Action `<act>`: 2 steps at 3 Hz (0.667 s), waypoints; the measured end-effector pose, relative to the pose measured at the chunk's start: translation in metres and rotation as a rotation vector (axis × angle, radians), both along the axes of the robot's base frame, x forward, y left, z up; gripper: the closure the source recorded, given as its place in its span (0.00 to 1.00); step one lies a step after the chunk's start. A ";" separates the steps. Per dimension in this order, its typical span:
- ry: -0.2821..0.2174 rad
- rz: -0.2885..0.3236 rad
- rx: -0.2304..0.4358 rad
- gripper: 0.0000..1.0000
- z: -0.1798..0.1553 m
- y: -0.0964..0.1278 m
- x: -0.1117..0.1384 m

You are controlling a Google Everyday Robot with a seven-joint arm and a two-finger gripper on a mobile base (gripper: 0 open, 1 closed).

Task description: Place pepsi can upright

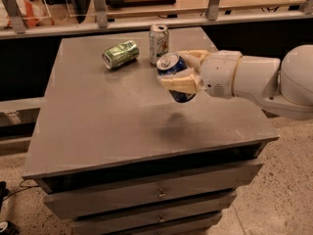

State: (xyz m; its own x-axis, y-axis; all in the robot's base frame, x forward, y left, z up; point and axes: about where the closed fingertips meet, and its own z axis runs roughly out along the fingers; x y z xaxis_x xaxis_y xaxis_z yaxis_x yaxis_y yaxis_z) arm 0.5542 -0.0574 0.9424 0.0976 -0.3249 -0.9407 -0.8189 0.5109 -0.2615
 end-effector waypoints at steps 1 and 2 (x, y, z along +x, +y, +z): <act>0.034 -0.056 0.103 1.00 -0.008 -0.009 0.001; 0.034 -0.106 0.192 1.00 -0.016 -0.015 0.002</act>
Offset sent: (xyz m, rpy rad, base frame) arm 0.0045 -0.0268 -0.0256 0.2974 0.0218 -0.1706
